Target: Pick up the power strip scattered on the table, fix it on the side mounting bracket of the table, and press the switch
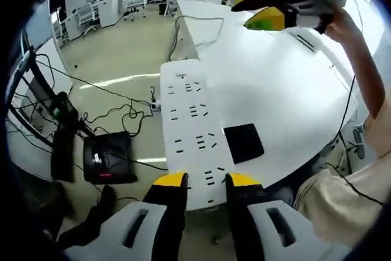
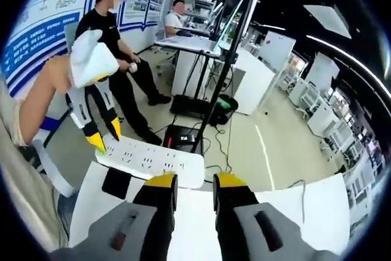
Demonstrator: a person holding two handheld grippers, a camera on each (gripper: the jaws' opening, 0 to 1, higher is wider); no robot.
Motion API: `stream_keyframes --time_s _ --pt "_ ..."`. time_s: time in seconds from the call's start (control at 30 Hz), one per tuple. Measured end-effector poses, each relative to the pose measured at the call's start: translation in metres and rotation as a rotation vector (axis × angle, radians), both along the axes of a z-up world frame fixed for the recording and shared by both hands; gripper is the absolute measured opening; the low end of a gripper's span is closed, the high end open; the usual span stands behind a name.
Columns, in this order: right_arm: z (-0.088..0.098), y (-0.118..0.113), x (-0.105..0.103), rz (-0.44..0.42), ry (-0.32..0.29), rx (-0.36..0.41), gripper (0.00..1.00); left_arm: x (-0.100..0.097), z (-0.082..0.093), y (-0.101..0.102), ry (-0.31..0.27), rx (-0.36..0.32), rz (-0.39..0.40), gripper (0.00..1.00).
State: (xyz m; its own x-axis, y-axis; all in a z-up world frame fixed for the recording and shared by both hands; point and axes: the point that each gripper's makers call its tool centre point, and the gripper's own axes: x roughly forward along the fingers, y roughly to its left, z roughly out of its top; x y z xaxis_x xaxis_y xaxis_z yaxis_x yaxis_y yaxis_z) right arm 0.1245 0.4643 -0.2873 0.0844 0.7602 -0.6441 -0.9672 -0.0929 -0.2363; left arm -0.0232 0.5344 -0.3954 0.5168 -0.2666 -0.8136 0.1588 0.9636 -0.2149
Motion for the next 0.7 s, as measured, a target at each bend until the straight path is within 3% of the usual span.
stream_keyframes --time_s 0.3,0.43,0.53,0.63,0.7 --pt "0.023 -0.036 0.011 -0.05 -0.019 0.075 0.21 0.0 0.004 -0.007 -0.062 -0.108 0.012 0.34" --pt "0.027 -0.056 0.005 -0.063 -0.016 0.111 0.22 0.002 0.009 -0.012 -0.098 -0.15 0.017 0.33" --pt "0.028 -0.069 0.005 -0.078 -0.032 0.121 0.22 0.007 0.015 -0.017 -0.139 -0.151 0.017 0.33" --pt "0.032 -0.082 0.002 -0.088 -0.031 0.142 0.23 0.02 0.026 -0.019 -0.222 -0.149 0.015 0.34" --pt "0.033 -0.09 0.005 -0.106 -0.043 0.149 0.23 0.023 0.028 -0.02 -0.227 -0.146 0.017 0.33"
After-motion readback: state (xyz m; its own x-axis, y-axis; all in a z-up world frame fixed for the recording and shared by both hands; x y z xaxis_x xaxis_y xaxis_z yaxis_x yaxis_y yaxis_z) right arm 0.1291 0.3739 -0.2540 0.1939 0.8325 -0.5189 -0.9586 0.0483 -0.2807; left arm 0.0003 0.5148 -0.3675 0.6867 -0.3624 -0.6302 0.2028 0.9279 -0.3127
